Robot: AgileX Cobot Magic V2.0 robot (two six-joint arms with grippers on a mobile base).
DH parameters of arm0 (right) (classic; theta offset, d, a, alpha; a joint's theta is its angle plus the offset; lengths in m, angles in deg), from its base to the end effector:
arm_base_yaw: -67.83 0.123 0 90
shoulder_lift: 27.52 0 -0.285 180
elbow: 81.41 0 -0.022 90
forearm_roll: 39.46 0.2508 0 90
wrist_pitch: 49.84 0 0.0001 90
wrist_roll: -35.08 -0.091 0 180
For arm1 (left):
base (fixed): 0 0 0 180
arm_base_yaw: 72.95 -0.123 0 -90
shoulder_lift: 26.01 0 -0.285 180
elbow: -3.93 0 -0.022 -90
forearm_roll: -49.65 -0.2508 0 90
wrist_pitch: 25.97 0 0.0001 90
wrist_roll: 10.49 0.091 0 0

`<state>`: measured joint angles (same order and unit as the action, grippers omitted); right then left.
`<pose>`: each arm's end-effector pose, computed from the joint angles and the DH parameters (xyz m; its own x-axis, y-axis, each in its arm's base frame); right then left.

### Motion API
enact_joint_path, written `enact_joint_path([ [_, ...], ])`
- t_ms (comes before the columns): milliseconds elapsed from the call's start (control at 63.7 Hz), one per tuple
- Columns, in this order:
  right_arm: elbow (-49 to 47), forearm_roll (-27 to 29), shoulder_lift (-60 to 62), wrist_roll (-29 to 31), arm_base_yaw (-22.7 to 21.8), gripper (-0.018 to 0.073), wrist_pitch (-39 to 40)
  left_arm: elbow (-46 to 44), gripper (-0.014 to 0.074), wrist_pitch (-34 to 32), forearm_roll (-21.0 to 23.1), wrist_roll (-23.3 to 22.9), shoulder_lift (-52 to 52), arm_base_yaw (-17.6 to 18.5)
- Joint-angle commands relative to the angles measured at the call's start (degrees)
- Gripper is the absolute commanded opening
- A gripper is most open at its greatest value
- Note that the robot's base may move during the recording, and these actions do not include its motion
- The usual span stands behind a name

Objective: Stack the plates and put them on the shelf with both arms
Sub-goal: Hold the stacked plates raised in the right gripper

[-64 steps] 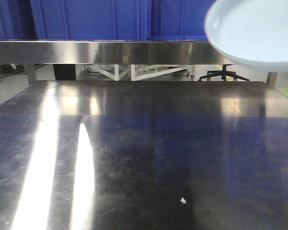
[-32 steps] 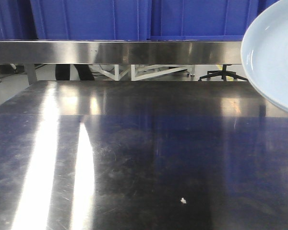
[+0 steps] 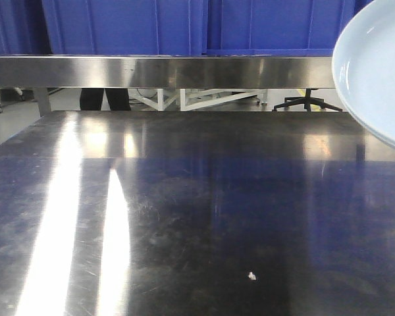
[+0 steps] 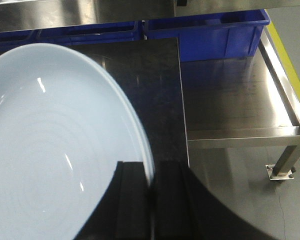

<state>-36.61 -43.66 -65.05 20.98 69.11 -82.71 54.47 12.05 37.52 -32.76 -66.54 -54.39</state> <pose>0.1019 -0.0013 0.3132 -0.4149 0.1741 -0.8931 0.0913 0.9845 0.1495 0.1034 -0.0223 0.2693 -0.6235 -0.0199 -0.7816 0.0850 0.9920 -0.0931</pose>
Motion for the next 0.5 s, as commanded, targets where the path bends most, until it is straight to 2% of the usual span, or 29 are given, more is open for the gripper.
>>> enact_joint_path([
  [0, -1.7, 0.1, 0.1, 0.2, -0.3, 0.0049, 5.0, -1.6, 0.0088, -3.4, -0.5, -0.5, -0.1, 0.0],
  [486, -1.7, 0.1, 0.1, 0.2, -0.3, 0.0049, 5.0, -1.6, 0.0088, -3.4, -0.5, -0.5, -0.1, 0.0],
])
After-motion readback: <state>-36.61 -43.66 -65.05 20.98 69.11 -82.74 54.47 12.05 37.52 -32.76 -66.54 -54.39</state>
